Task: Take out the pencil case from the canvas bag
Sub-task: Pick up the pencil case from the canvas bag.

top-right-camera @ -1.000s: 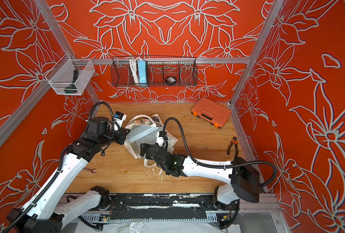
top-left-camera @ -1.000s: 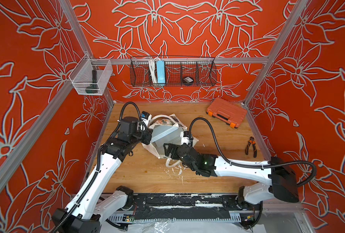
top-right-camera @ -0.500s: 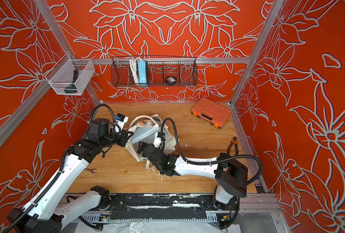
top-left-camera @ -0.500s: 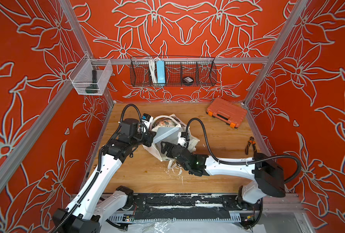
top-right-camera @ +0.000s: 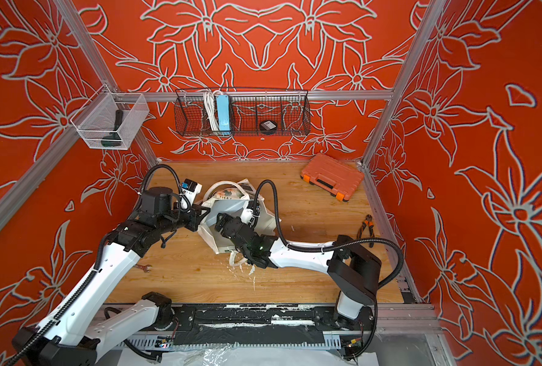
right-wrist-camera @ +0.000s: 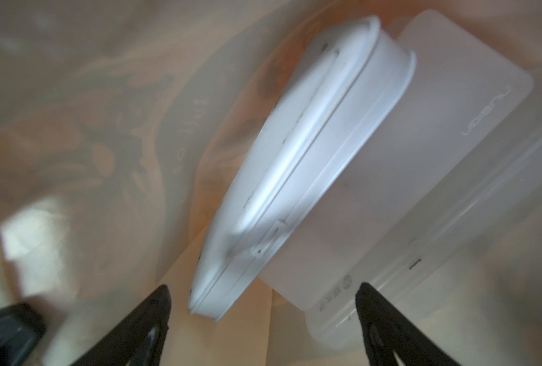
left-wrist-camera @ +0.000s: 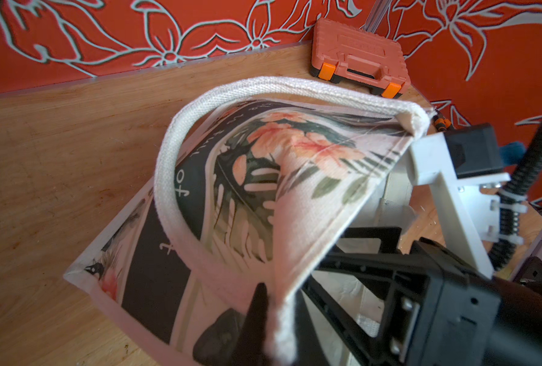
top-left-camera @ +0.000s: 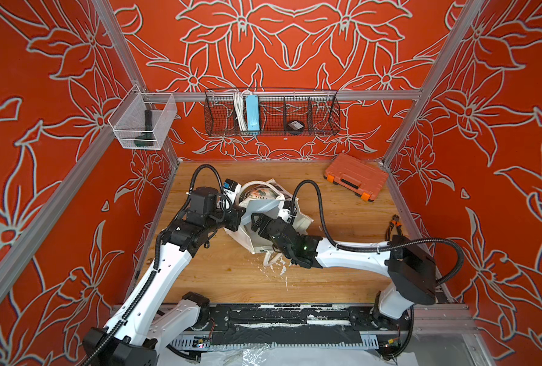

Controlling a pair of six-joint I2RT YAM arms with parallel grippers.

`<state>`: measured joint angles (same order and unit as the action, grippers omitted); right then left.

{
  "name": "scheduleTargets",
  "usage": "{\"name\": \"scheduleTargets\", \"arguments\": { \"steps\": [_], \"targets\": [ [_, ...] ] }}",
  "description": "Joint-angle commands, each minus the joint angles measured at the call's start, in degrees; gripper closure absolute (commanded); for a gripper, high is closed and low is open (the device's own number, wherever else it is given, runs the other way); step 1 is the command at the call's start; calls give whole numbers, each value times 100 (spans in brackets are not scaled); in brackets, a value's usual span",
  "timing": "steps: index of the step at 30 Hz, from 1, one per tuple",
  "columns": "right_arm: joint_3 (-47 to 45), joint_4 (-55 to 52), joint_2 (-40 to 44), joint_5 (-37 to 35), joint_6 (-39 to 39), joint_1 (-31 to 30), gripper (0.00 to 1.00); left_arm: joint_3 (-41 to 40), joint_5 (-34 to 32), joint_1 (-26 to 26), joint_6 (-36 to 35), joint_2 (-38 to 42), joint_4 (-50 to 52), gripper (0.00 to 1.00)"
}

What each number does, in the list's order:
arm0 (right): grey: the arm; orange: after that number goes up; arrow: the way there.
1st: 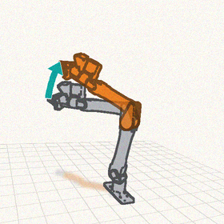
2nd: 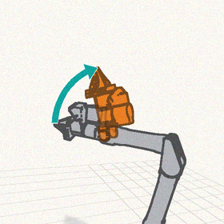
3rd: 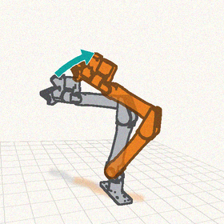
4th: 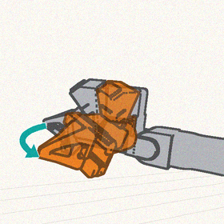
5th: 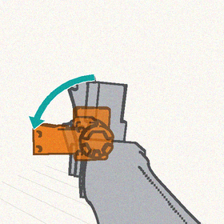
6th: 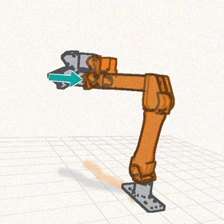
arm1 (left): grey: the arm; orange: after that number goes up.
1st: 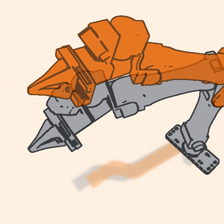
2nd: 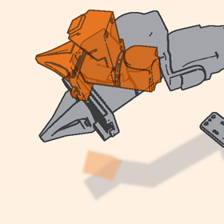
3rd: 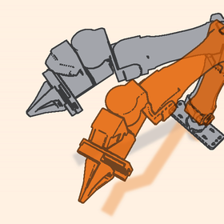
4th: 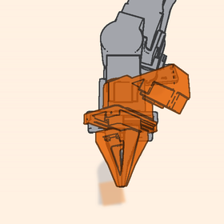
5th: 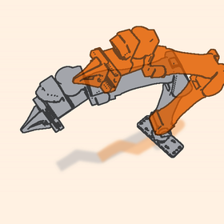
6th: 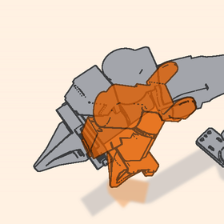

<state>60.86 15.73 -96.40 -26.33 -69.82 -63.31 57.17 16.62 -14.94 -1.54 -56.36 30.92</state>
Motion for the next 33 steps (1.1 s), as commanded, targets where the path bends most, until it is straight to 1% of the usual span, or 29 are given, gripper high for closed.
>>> {"name": "scheduleTargets", "arguments": {
  "steps": [1, 2, 6, 13, 14, 17, 19, 22, 24, 28, 33],
  "targets": [
    [117, 84, -135, 43, -366, 63, 13, -99, 113, 0, -13, 28, 55, 100],
    [103, 202, -171, 84, -368, 90, 16, -100, 113, 0, -21, 28, 63, 100],
    [214, 324, -305, 244, -401, 183, 23, -117, 131, 0, -65, 28, 72, 100],
    [433, 416, -550, 392, -530, 274, 25, -94, 219, 0, -96, 28, 145, 100],
    [448, 462, -579, 428, -566, 293, 26, -80, 224, 4, -105, -150, 168, 100],
    [512, 536, -697, 567, -668, 344, 27, -90, 267, 0, -127, -181, 187, 100],
    [557, 552, -781, 666, -731, 391, 31, -96, 290, 0, -136, -191, 187, 100],
    [551, 704, -889, 793, -825, 448, 31, -100, 325, 0, -136, -199, 187, 100],
    [524, 862, -950, 855, -861, 473, 33, -109, 360, 0, -136, -200, 178, 100],
    [490, 1045, -1044, 886, -931, 497, 42, -136, 397, 0, -136, -199, 160, 100],
    [482, 1215, -1105, 988, -874, 520, 64, -170, 384, 0, -153, -174, 150, 100]
  ]
}}
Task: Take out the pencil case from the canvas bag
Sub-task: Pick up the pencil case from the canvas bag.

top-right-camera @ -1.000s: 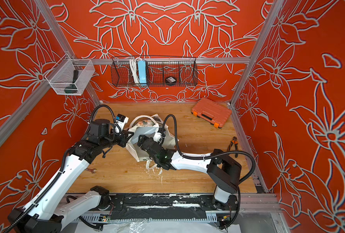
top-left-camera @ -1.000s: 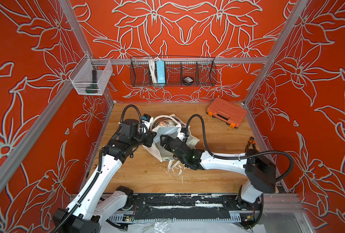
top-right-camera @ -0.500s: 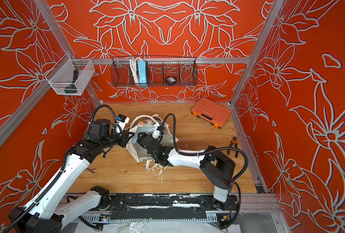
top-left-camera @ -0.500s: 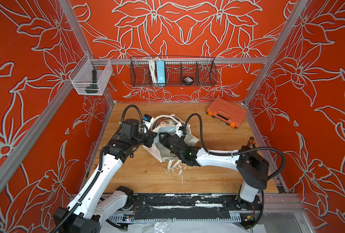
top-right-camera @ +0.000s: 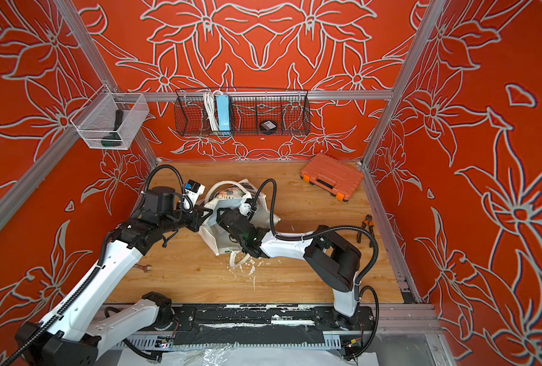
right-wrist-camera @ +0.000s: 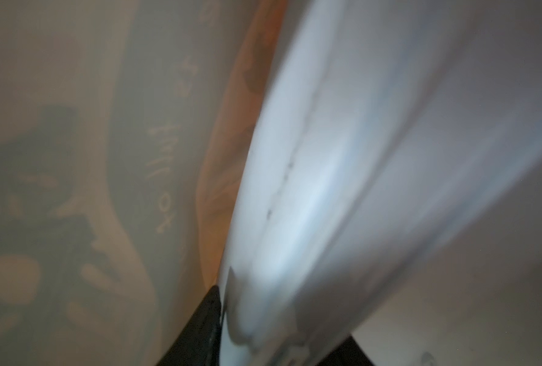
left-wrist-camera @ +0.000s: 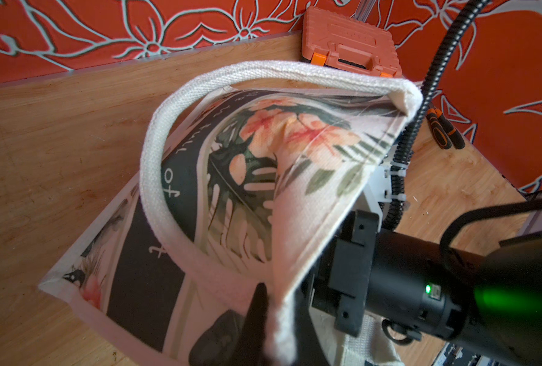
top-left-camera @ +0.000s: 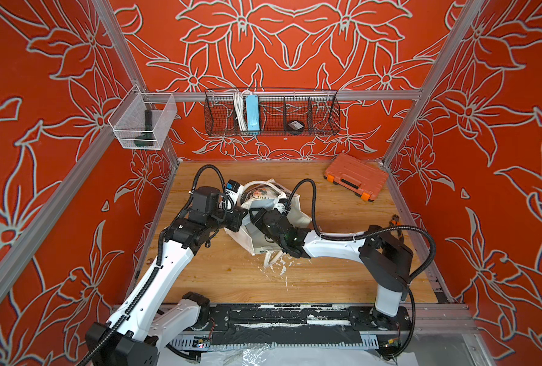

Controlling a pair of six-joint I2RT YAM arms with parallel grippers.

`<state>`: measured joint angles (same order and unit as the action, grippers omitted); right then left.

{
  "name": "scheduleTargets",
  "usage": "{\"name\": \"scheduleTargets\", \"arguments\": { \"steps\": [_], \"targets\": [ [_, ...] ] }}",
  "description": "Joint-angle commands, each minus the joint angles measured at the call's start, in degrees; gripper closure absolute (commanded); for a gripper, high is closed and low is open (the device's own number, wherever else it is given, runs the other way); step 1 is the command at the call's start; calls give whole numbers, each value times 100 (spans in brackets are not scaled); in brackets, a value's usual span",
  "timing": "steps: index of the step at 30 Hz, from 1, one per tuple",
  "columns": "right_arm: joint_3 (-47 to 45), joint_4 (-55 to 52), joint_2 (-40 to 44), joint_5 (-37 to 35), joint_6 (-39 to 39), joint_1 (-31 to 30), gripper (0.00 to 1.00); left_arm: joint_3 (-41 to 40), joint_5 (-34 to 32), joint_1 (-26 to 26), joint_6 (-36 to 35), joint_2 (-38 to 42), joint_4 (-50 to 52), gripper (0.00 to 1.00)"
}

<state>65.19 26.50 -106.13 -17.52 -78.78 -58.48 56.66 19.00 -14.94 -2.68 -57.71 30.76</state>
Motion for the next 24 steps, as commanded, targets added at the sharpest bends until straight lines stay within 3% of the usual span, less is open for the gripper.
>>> {"name": "scheduleTargets", "arguments": {
  "steps": [1, 5, 24],
  "targets": [
    [47, 174, -124, 131, 91, 30, 69, -133, 165, 0, -49, -23, 158, 100],
    [-19, 129, -26, 171, 268, 40, 76, -146, 103, 8, -31, 14, 141, 100],
    [-366, -673, 913, 638, 1550, 30, 77, -265, -182, 218, 88, -45, -17, 100]
  ]
}}
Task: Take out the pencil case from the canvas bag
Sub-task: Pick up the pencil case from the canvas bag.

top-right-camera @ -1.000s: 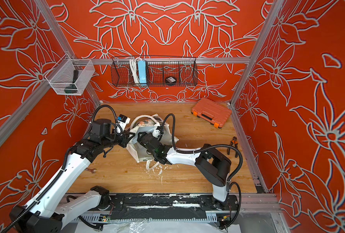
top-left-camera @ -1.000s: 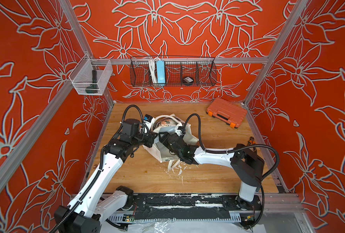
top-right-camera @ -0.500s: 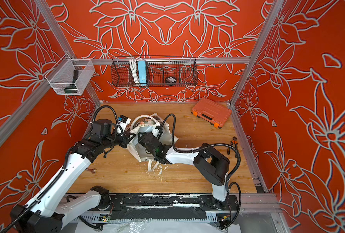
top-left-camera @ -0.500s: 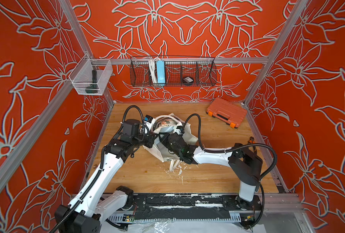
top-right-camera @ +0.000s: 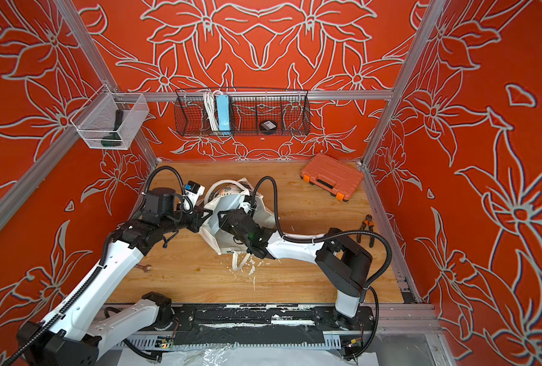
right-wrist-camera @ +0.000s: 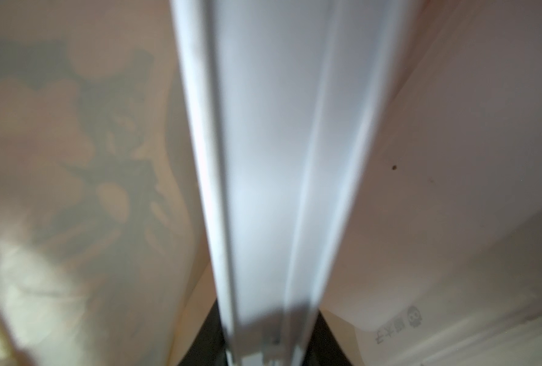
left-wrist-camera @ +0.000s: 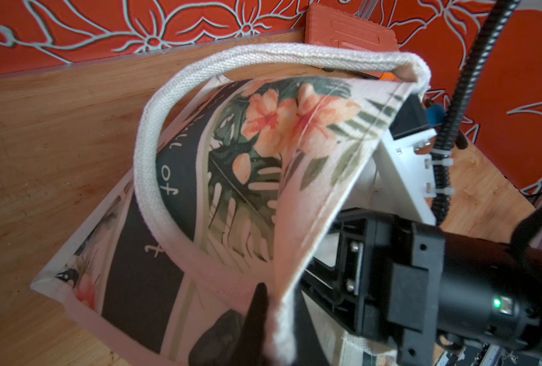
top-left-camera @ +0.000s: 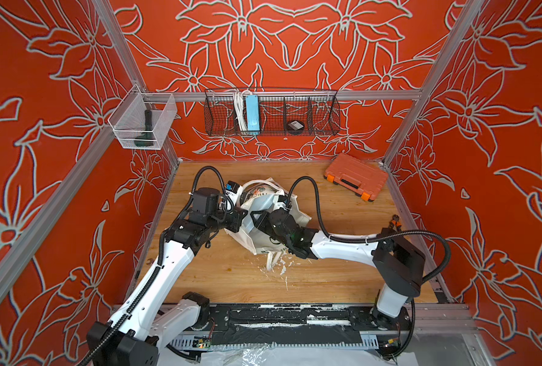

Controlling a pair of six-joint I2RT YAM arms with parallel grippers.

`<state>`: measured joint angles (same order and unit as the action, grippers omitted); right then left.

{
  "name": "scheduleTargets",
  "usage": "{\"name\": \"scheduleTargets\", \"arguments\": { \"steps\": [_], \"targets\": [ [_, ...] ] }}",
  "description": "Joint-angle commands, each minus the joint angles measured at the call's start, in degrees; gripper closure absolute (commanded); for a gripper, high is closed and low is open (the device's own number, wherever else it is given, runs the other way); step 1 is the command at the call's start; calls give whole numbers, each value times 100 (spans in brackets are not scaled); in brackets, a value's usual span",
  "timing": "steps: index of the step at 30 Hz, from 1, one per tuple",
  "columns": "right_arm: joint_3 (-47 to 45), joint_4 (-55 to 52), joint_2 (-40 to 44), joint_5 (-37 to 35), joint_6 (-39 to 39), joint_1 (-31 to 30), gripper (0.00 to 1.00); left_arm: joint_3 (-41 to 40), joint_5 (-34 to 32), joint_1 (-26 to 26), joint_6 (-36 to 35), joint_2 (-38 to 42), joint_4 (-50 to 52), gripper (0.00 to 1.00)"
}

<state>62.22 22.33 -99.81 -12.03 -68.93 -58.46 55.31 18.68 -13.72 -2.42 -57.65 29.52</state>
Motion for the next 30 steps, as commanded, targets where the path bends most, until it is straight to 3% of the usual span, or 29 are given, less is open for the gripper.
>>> {"name": "scheduleTargets", "arguments": {
  "steps": [1, 30],
  "targets": [
    [-77, -309, 325, 120, 613, 28, 78, -134, -145, 118, 70, -62, 99, 100],
    [-644, -1028, 1522, 1068, 1779, 30, 78, -187, 94, 1190, 242, -275, 20, 100]
  ]
}}
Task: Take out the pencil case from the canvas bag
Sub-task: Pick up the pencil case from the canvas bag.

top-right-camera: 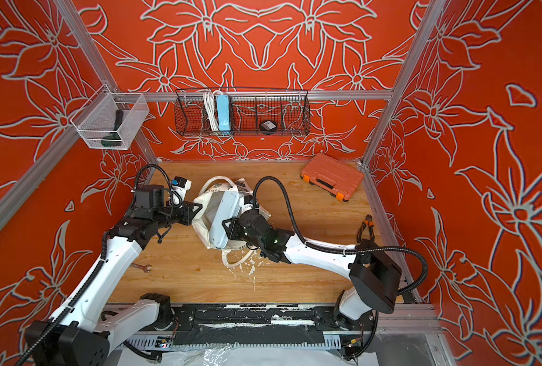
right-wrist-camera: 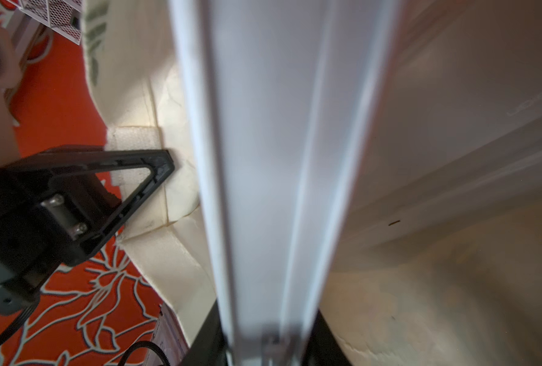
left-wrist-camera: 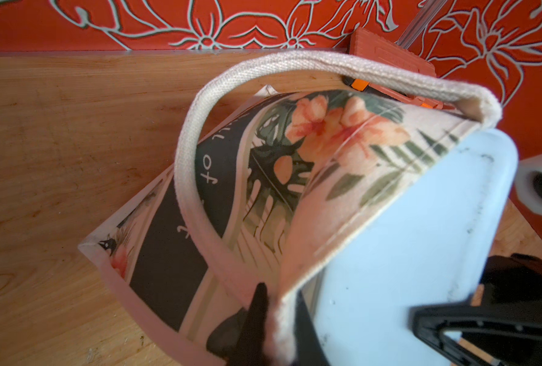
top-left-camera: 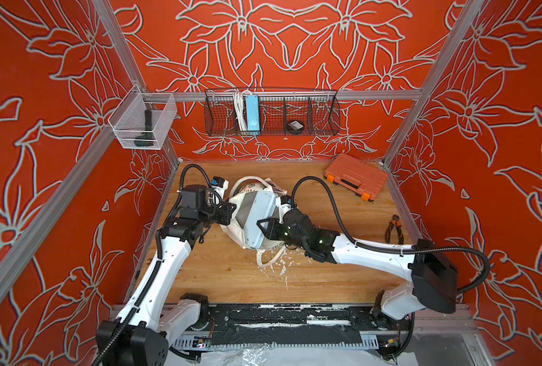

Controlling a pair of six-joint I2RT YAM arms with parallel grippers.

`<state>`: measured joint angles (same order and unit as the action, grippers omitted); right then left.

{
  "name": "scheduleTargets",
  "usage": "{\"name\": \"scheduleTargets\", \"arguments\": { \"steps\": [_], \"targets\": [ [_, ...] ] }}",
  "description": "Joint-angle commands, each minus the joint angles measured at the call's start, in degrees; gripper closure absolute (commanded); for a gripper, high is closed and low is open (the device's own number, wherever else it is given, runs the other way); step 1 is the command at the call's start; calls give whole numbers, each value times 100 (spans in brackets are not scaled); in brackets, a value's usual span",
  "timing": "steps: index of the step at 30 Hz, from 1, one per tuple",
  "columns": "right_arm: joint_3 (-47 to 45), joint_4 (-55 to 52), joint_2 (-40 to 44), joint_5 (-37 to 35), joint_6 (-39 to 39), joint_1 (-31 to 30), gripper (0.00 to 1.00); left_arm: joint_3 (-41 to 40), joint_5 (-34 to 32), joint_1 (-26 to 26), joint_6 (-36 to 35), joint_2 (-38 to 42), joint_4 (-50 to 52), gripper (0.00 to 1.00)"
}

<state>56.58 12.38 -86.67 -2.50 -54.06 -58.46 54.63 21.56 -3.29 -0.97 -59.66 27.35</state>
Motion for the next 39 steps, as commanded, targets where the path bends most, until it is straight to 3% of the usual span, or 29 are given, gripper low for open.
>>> {"name": "scheduleTargets", "arguments": {
  "steps": [1, 24, 39],
  "targets": [
    [-99, -43, 261, 150, 337, 29, 78, -111, -208, 174, 99, -70, 235, 100],
    [-636, -333, 1520, 121, 703, 132, 77, 7, -761, 949, 115, -37, 216, 100],
    [-803, -1058, 2282, -66, 625, 706, 76, 64, -866, 962, -338, -228, 590, 100]
  ]
}}
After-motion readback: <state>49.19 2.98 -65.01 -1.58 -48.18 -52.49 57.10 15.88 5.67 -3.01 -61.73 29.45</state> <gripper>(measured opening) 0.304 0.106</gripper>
